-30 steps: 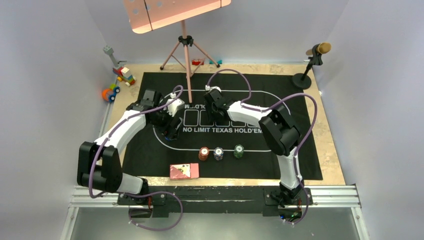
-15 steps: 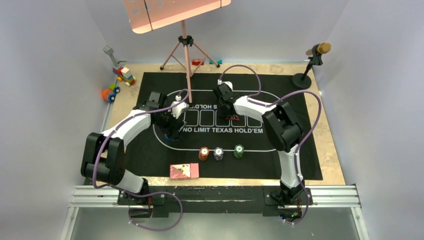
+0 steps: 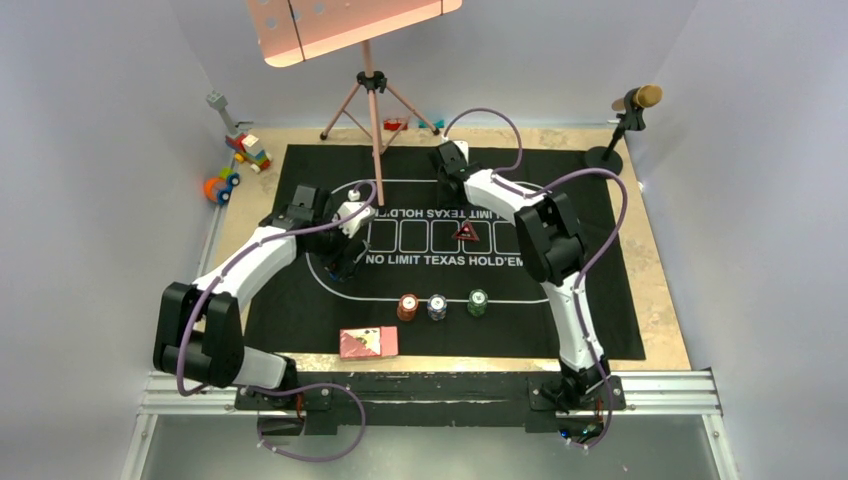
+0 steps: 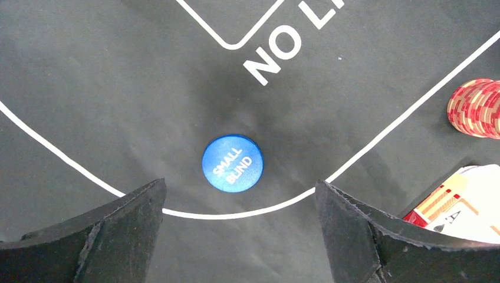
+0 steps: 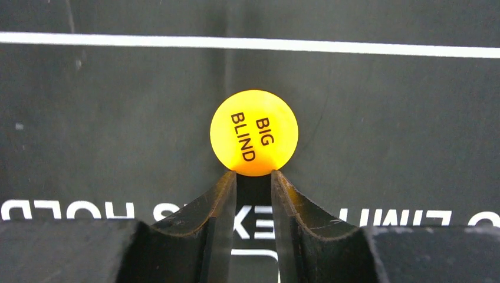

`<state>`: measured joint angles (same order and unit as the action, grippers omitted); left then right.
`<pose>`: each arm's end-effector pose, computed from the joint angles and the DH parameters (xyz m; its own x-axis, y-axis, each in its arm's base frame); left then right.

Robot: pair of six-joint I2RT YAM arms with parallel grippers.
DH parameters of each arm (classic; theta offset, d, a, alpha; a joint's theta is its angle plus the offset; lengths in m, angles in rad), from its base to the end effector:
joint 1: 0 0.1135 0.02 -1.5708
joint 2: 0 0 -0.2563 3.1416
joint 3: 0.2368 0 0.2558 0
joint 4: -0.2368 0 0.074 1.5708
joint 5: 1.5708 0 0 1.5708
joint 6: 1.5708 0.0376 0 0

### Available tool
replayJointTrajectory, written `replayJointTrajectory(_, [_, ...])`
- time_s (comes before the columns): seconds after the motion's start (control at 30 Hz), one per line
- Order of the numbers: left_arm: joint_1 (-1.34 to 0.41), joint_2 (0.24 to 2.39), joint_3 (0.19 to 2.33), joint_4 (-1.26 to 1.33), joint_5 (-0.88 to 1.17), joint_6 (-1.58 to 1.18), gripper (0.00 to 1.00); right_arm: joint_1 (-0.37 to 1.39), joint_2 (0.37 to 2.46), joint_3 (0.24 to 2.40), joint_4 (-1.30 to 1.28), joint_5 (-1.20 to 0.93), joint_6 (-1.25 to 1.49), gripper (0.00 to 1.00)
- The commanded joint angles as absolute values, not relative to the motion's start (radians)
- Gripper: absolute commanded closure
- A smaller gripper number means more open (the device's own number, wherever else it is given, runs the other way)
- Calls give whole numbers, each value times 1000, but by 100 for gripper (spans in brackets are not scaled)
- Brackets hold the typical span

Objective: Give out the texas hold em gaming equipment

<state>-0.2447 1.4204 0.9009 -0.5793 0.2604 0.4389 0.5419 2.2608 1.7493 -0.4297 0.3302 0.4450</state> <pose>0.2668 -0.0766 0.1973 -0.6345 0.5817 -0.5090 0.6819 0.7313 -0.0144 0.4294 0.2443 0.1532 -0.7646 0.0150 -0.6443 0.0053 0.9998 0.0169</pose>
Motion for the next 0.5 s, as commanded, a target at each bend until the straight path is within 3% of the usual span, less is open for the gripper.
replayJointTrajectory(0.0, [-249, 1367, 896, -595, 256, 455, 0, 500, 2341, 1884, -568, 381, 470, 68])
replayJointTrajectory(0.2, [-249, 1366, 888, -593, 242, 461, 0, 478, 2323, 1901, -577, 372, 455, 63])
replayJointTrajectory(0.47, [-249, 1382, 909, -588, 240, 466, 0, 525, 2102, 1572, -411, 352, 409, 33])
